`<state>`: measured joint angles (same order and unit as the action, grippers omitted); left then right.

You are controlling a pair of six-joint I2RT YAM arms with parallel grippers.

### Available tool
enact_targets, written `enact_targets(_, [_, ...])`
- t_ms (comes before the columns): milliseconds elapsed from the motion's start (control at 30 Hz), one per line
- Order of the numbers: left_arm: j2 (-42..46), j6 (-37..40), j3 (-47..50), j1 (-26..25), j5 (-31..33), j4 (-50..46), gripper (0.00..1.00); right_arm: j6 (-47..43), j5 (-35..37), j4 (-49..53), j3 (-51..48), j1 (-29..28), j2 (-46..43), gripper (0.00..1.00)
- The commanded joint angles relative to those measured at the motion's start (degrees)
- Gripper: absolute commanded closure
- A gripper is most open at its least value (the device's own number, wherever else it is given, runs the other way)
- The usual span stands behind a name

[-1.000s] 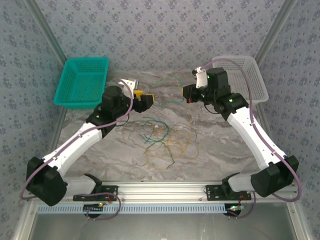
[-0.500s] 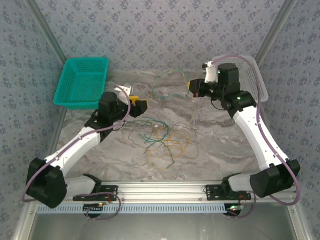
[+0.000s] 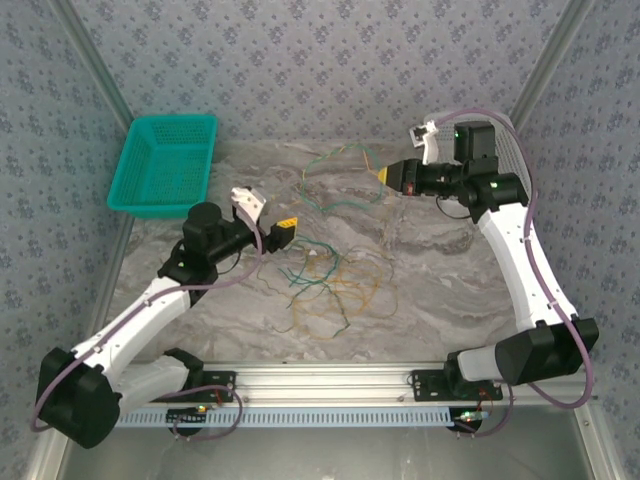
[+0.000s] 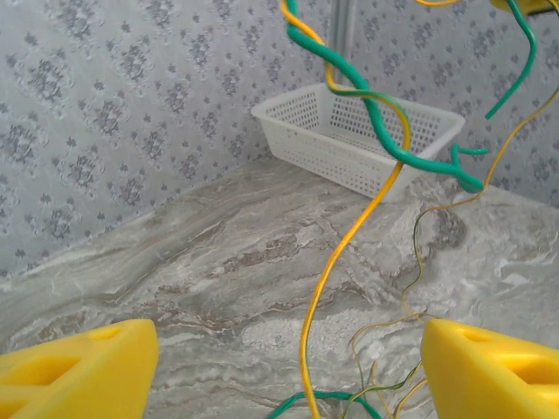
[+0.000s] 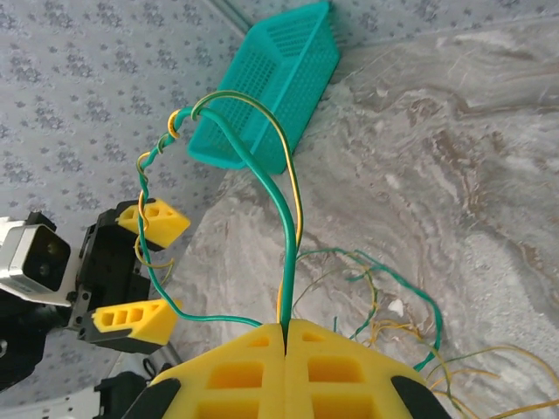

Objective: Untangle the cables

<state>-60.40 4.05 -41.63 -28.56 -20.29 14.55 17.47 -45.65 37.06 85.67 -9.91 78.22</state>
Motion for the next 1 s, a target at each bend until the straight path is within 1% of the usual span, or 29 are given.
enact_targets(0, [-1.2, 5.5, -2.6, -0.7, 0.4, 0.1, 0.21, -2.1, -4.7, 2.5, 1.9, -0.9, 0.5, 1.0])
enact_targets(67, [-1.9, 5.8, -3.2, -1.1, -0.2, 0.9, 0.22, -3.5, -4.7, 3.7, 2.2, -1.9, 0.9, 1.0])
enact_targets(167, [-3.0, 6.8, -4.4, -2.3, -0.2, 0.3, 0.27, -4.3, -4.9, 4.3, 2.1, -2.8, 1.1, 1.0])
enact_targets(233, [-3.8, 7.3, -4.8, -2.6, -0.4, 0.0, 0.33, -4.6, -4.8, 4.6, 1.9, -3.3, 1.2, 1.0])
enact_targets(300, [-4.2, 7.5, -5.0, -2.7, -0.3, -0.3, 0.36, -4.6, -5.1, 4.6, 1.7, -3.6, 1.2, 1.0])
enact_targets(333, [-4.3, 7.5, -5.0, -2.7, -0.3, -0.2, 0.41, -4.5, -5.2, 4.4, 1.6, -3.7, 1.1, 1.0])
enact_targets(367, [-4.4, 7.8, -4.9, -2.7, -0.5, -0.2, 0.49, -4.4, -5.3, 4.3, 1.5, -3.7, 1.0, 1.0])
enact_targets(433, [-4.1, 7.7, -5.0, -2.7, 0.2, -0.9, 0.73, -4.2, -4.7, 4.1, 1.4, -3.6, 0.9, 1.0])
enact_targets(500, [-3.6, 7.2, -5.0, -2.8, 0.8, -1.4, 0.92, -4.1, -3.4, 4.2, 1.4, -3.4, 0.9, 1.0])
enact_targets(533, [-3.4, 6.8, -5.0, -2.8, 1.0, -1.5, 0.97, -4.1, -2.7, 4.2, 1.1, -3.4, 1.0, 1.0])
enact_targets(567, [-3.3, 6.5, -5.0, -2.8, 0.8, -1.6, 0.98, -4.2, -2.2, 4.2, 1.0, -3.5, 1.3, 1.0])
enact_targets(600, [-3.3, 6.2, -5.3, -2.9, 0.8, -2.0, 1.0, -4.3, -1.7, 4.1, 0.8, -3.8, 1.7, 0.96])
enact_targets(633, [-3.4, 5.7, -5.7, -3.2, 1.3, -2.5, 1.0, -4.6, -1.0, 4.2, 0.7, -4.2, 2.1, 0.9])
enact_targets(700, [-3.5, 4.6, -6.8, -3.4, 1.9, -3.8, 1.0, -5.9, 2.1, 4.9, 0.9, -5.7, 2.8, 0.73])
enact_targets(733, [-3.7, 4.0, -7.2, -3.5, 2.0, -4.3, 1.0, -7.0, 4.3, 5.5, 1.2, -6.9, 3.0, 0.68])
enact_targets(800, [-4.1, 2.6, -8.1, -3.5, 2.7, -5.1, 1.0, -8.7, 7.0, 5.9, 1.4, -8.8, 3.0, 0.51])
enact_targets(900, [-5.4, 1.8, -10.4, -3.6, 4.3, -8.7, 1.0, -10.7, 14.1, 6.1, 1.6, -10.8, 2.4, 0.31])
enact_targets(933, [-5.8, 1.7, -11.0, -3.6, 4.5, -9.8, 1.0, -11.2, 16.7, 5.9, 1.4, -11.0, 1.9, 0.26])
enact_targets(967, [-6.2, 1.7, -11.3, -3.5, 4.6, -10.4, 1.0, -11.6, 18.9, 5.6, 1.1, -11.1, 1.4, 0.25])
